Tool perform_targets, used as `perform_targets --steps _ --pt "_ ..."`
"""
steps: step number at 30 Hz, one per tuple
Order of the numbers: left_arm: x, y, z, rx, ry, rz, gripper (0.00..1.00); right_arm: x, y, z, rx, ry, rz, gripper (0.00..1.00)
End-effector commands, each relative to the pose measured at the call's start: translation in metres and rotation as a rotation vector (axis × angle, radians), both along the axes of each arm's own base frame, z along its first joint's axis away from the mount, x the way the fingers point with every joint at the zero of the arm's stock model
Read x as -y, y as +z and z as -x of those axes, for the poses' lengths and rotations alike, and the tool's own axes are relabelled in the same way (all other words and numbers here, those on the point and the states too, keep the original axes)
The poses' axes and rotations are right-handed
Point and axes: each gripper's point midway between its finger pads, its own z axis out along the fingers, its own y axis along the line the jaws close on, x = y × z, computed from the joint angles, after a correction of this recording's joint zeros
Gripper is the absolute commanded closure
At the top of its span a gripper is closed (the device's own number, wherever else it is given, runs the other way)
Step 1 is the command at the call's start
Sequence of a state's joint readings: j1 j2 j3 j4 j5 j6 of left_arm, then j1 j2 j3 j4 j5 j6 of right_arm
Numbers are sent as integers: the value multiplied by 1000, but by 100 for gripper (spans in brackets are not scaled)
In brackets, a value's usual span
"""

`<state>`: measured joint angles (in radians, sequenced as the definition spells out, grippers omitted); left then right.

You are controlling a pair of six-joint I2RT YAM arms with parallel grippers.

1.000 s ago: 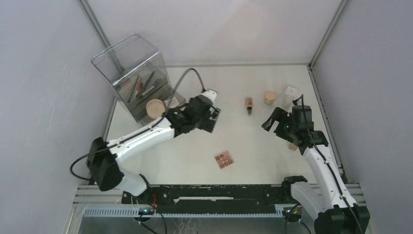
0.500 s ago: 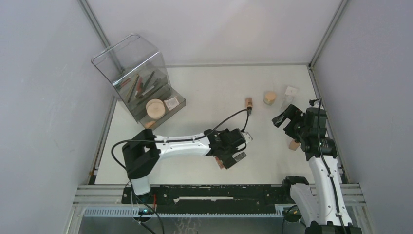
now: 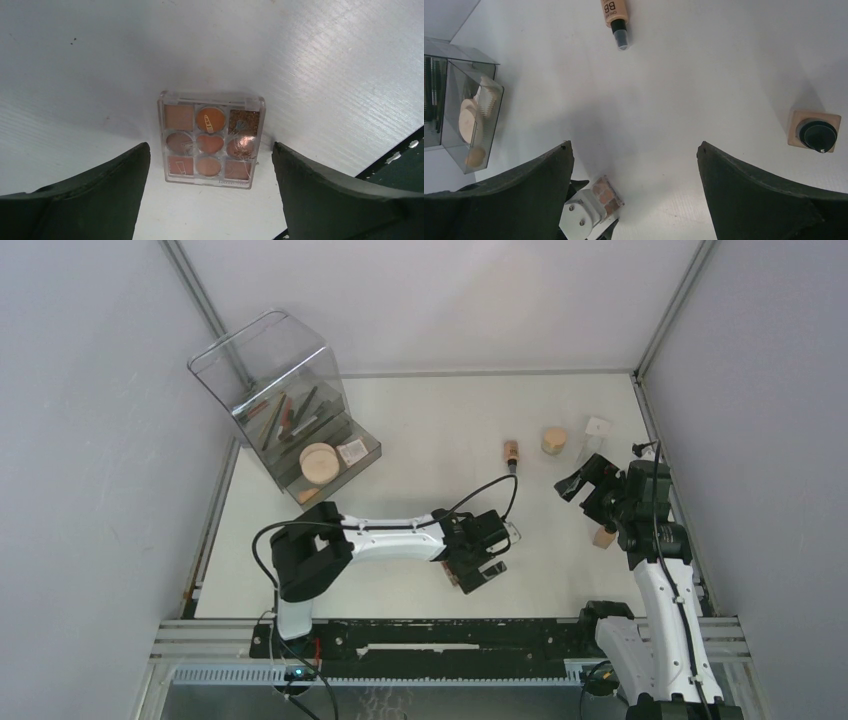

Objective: Organize the makeup
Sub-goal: Pick up the makeup from the center of the board, then place the makeup in the drawer.

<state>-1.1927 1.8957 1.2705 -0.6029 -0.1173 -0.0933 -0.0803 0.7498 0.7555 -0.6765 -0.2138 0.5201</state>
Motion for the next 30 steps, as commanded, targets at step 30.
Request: perform_targets --steps 30 --pt "-183 188 -218 363 855 289 41 -1 10 -9 67 30 14 2"
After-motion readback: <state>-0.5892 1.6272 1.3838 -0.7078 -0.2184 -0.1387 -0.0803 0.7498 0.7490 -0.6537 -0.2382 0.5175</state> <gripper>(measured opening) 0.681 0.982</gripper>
